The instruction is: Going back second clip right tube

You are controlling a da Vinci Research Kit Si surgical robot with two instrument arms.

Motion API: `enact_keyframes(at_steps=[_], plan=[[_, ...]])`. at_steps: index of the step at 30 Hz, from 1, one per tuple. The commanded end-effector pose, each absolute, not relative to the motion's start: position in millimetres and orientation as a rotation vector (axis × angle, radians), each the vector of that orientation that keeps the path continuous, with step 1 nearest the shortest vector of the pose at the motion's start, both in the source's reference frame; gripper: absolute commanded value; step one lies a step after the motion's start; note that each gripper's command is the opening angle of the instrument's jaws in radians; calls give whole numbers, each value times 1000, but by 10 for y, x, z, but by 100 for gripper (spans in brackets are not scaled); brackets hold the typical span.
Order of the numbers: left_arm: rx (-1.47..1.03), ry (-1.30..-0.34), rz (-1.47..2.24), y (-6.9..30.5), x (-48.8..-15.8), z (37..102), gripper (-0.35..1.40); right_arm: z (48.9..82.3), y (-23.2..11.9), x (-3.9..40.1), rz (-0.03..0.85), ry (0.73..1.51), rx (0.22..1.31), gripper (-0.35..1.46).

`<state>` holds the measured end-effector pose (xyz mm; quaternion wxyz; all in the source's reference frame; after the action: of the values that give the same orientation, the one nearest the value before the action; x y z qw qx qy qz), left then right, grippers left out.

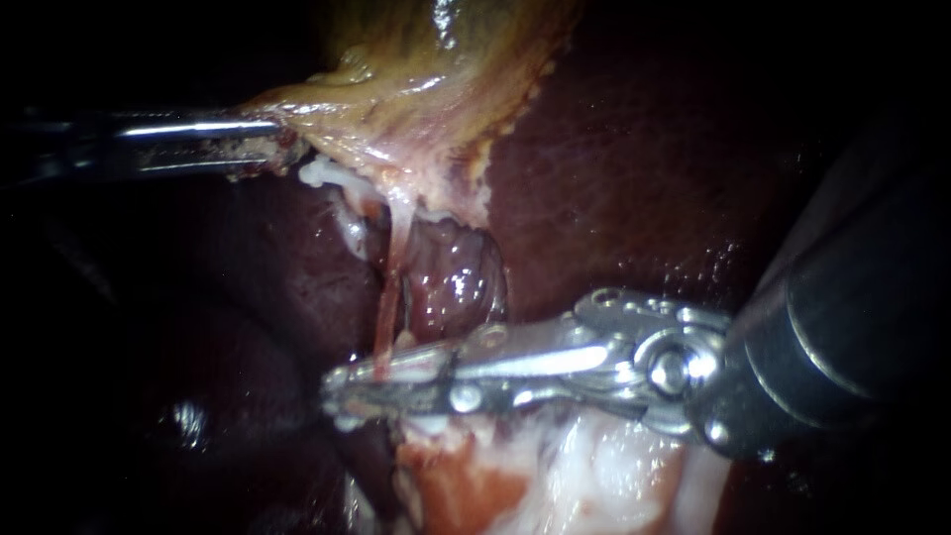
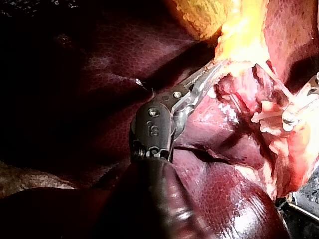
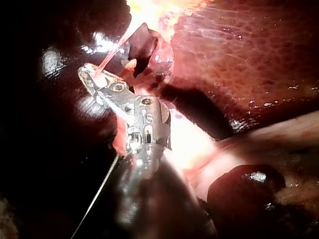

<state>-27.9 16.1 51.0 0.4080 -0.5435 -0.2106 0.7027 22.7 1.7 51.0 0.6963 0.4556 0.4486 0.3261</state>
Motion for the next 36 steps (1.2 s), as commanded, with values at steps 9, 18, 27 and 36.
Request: enact_keyframes(at_steps=[9,18,27,36], plan=[[-1369,-530,1771,161,-280,510,-35,555,18,227,688,1066,935,48],[-1369,-529,1771,160,-280,509,-35,594,38,196,577,1111,636,50],[-1369,-530,1771,160,-279,509,-35,566,41,145,400,1165,518,50],[-1369,-528,1771,159,-281,509,-35,533,65,90,279,1130,471,50]])
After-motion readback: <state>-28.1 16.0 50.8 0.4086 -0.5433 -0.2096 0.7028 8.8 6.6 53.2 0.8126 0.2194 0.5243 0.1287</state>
